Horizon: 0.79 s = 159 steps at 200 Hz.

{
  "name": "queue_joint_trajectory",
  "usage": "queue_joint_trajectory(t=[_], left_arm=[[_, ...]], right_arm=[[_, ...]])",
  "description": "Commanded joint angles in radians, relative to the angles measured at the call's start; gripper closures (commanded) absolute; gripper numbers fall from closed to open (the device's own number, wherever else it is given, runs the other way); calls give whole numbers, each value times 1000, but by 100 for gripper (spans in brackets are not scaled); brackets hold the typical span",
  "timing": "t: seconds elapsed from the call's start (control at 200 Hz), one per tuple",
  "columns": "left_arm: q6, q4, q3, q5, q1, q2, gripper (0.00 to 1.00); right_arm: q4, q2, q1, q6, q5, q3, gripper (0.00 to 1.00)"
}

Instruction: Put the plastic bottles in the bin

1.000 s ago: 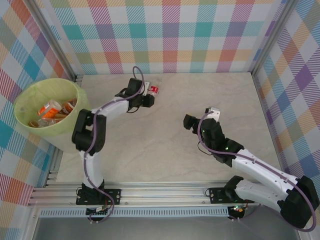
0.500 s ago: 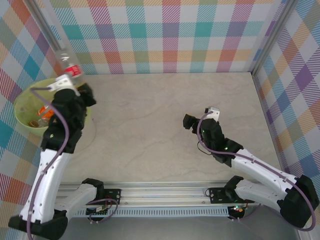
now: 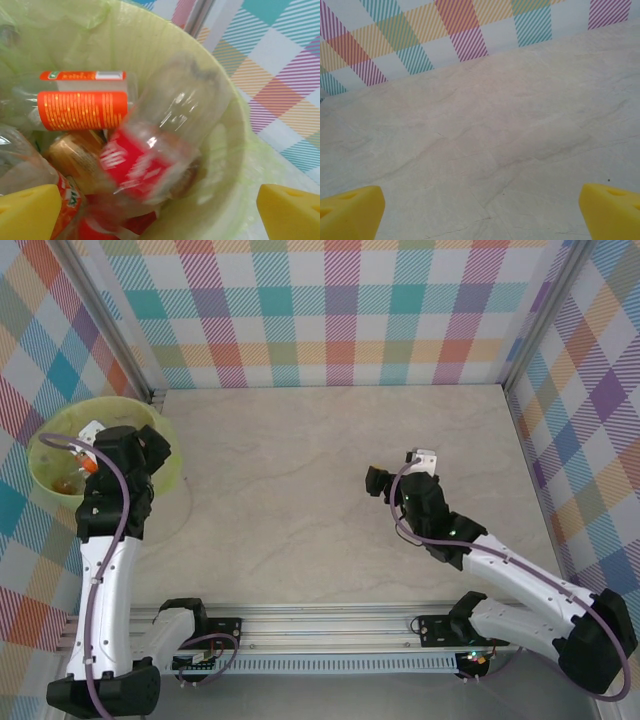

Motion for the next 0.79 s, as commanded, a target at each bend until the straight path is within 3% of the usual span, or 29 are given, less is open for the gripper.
queue_joint_trajectory(t=[0.0, 0.16, 0.255, 0.32, 0.39, 0.485, 0.61, 0.79], left_arm=[[1, 6, 69, 67, -26, -47, 0], [65, 141, 39, 244, -179, -47, 0], [163, 277, -65, 206, -341, -26, 0], [246, 332, -146, 193, -392, -2, 0], [308, 417, -290, 172, -394, -13, 0], [352, 619, -528, 17, -391, -83, 0], [332, 822, -750, -171, -337, -114, 0], [308, 957, -850, 12, -164, 77, 0]], right_arm=[[-55, -81, -28, -55, 59, 17, 0], [-137, -186, -156, -97, 64, -22, 0], [-172, -206, -265, -154, 64, -42, 0], [-171, -199, -331, -196, 64, -65, 0], [-149, -174, -397, -235, 63, -99, 0], [-53, -117, -477, -300, 41, -174, 0], [111, 21, -606, -394, -199, -261, 0], [224, 262, -705, -439, -398, -197, 0]])
